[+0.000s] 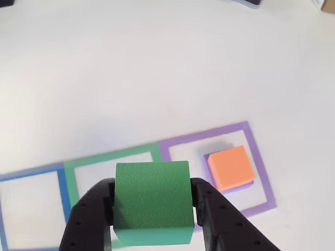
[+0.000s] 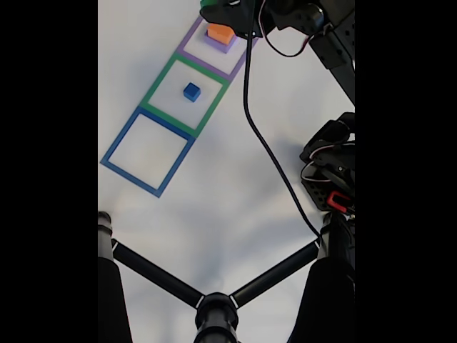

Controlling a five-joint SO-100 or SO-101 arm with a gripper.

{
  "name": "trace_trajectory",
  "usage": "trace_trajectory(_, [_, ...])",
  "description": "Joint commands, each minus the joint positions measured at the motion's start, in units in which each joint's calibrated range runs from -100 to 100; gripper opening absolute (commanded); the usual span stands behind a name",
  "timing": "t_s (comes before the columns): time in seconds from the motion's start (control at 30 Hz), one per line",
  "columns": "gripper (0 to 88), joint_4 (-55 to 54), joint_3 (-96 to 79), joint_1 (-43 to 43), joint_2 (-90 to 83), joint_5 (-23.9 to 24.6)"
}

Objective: Tower of hanoi

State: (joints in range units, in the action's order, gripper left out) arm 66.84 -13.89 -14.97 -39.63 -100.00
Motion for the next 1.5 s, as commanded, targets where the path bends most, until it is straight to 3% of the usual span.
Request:
trace_trajectory(0.0, [3.3, 6.9, 4.5, 6.4, -6.1, 0.0])
trace_trajectory(0.3, [3.1, 15.3, 7.6, 18.4, -10.3, 0.0])
trace_trajectory(0.73, [3.4, 10.5, -2.5, 26.7, -13.4, 0.0])
trace_trajectory(0.9, [2.9, -2.8, -18.4, 28.3, -15.3, 0.0])
trace_trajectory(1.13, [3.4, -33.9, -42.2, 32.2, -10.1, 0.0])
trace_trajectory(1.47, [3.8, -77.6, -48.7, 38.0, 20.2, 0.0])
